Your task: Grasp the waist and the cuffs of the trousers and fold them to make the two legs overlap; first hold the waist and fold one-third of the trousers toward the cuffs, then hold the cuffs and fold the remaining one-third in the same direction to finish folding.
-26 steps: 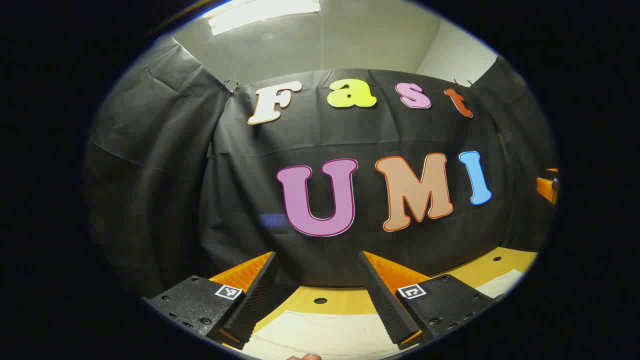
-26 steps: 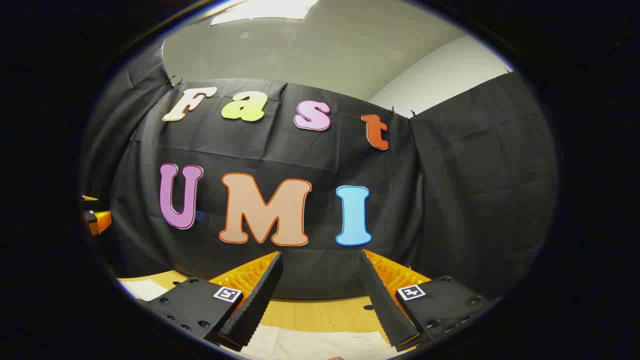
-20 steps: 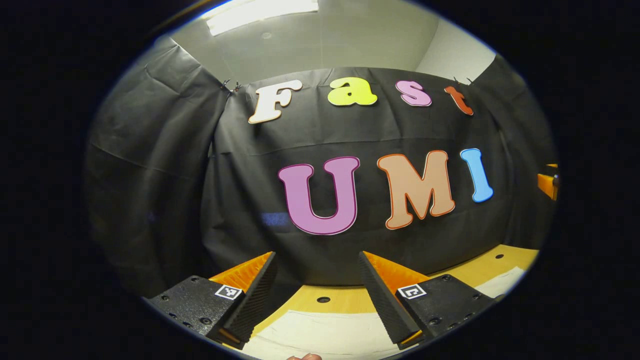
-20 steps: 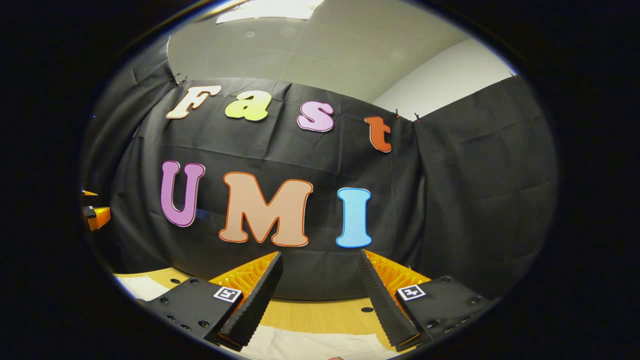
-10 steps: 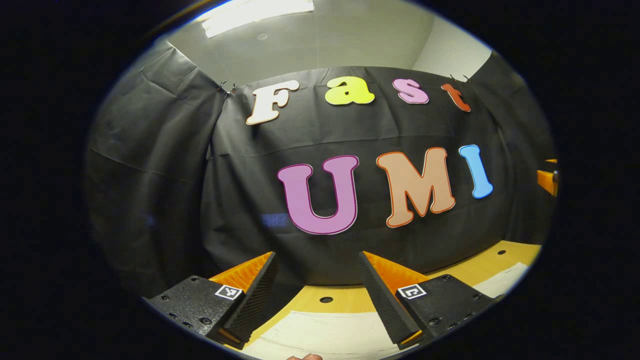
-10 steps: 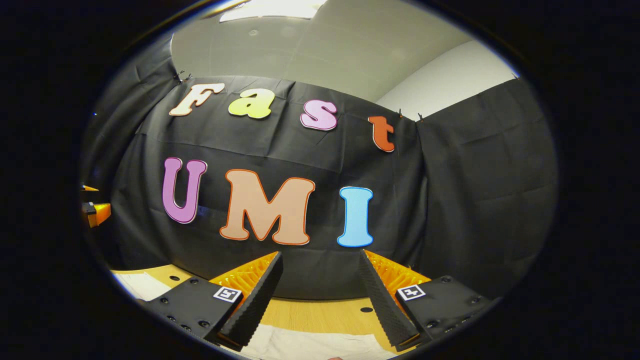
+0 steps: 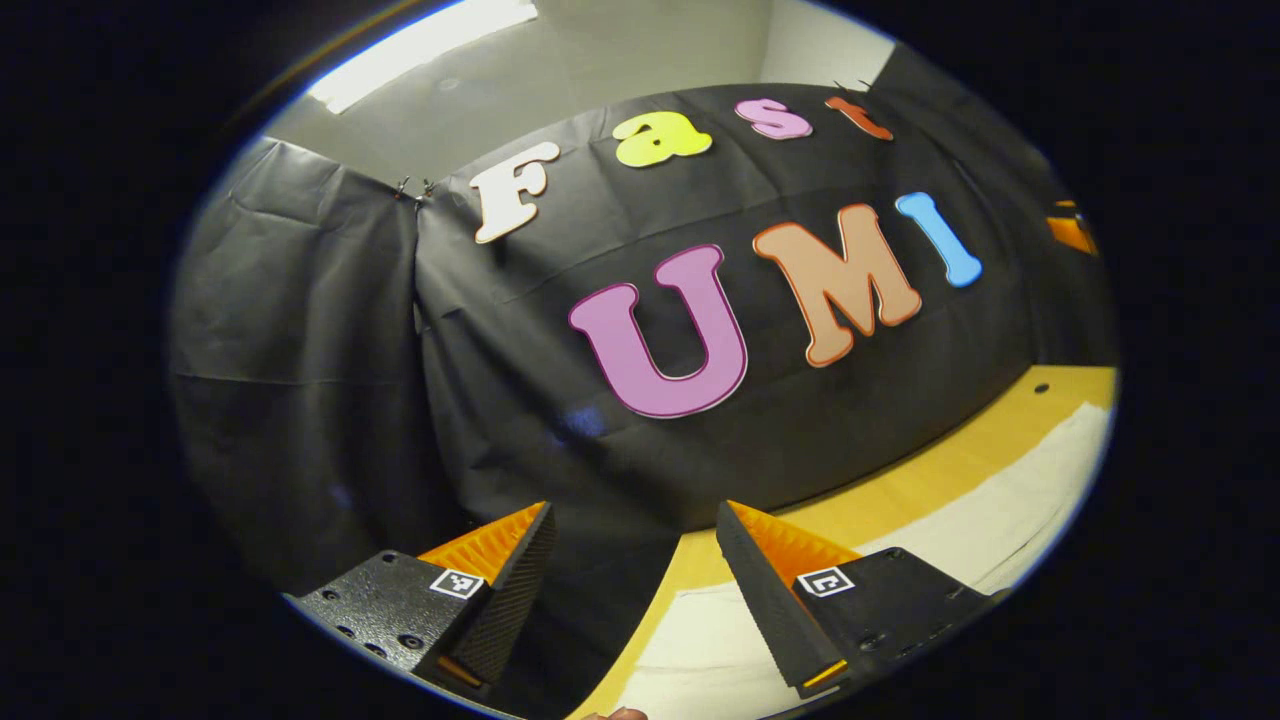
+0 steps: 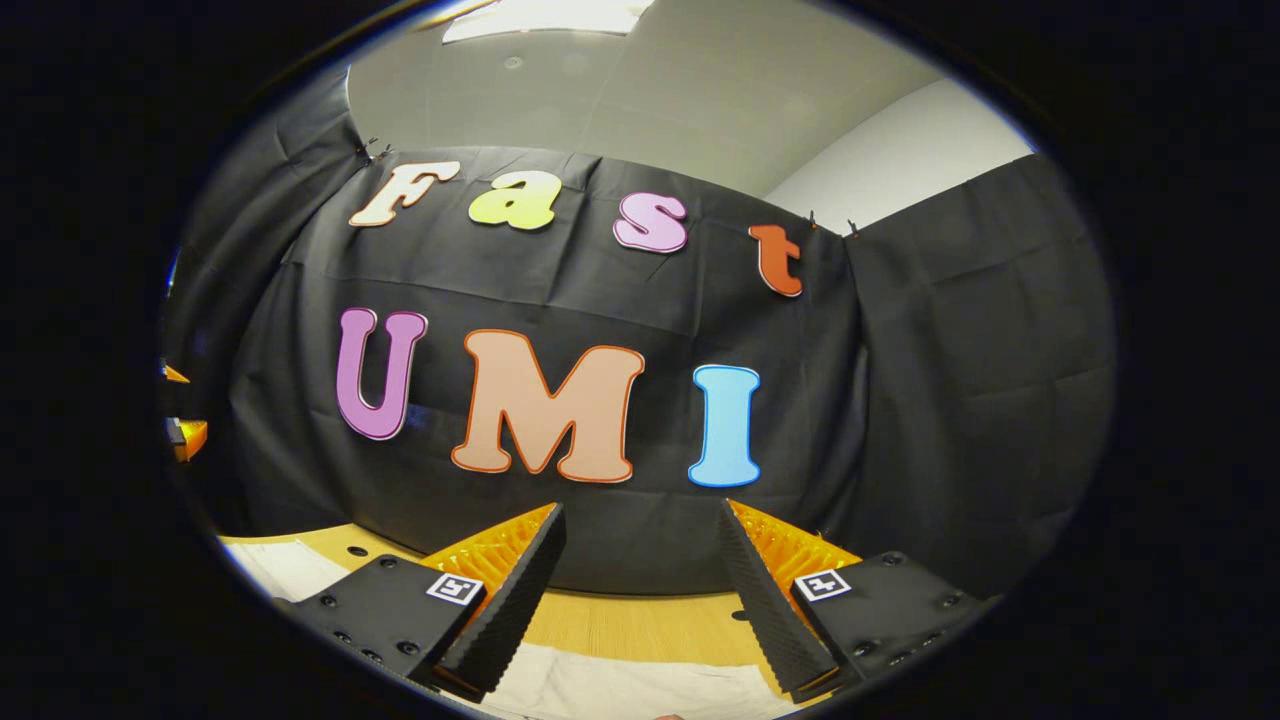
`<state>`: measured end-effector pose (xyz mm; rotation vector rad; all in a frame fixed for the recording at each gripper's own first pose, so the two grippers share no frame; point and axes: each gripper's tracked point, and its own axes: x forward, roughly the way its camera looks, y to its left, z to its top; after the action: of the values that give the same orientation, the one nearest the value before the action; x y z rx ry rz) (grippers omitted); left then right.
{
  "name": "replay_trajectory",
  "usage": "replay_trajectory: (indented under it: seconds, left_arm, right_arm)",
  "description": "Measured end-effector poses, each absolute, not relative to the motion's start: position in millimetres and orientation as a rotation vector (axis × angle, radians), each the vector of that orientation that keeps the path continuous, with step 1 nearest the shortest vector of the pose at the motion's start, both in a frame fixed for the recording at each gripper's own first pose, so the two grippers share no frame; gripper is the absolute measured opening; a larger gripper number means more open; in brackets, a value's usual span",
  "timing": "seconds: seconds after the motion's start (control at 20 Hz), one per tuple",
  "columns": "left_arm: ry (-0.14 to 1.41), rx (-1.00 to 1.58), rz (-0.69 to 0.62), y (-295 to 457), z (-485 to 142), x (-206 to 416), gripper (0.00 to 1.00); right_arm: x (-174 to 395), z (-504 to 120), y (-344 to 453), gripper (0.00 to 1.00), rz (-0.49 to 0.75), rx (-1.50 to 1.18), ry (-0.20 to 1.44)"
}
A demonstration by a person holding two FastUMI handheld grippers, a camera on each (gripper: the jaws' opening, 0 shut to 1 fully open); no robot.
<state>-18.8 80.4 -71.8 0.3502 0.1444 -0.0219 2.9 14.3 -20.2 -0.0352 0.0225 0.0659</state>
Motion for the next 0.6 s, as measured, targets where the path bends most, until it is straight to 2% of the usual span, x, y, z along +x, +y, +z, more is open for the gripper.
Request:
replay_trajectory:
  seconds: [0.15, 0.35, 0.45, 0.6]
  left_arm:
    - [0.242, 0.528, -0.092, 100.8, -109.7, -45.7, 0.96]
    - [0.341, 0.632, -0.203, 103.3, -156.0, -81.0, 0.96]
    - [0.454, 0.769, -0.327, 101.2, -210.4, -121.2, 0.96]
    - [0.535, 0.865, -0.476, 88.1, -251.7, -154.7, 0.96]
  right_arm:
    - [0.2, -31.0, 26.3, 0.97, 0.1, -0.049, 0.044]
    - [-0.5, -40.1, 37.2, 0.97, 0.129, -0.049, 0.059]
    - [-2.0, -50.2, 41.5, 0.97, 0.137, -0.04, 0.084]
    - [-5.6, -63.1, 40.3, 0.97, 0.136, -0.04, 0.116]
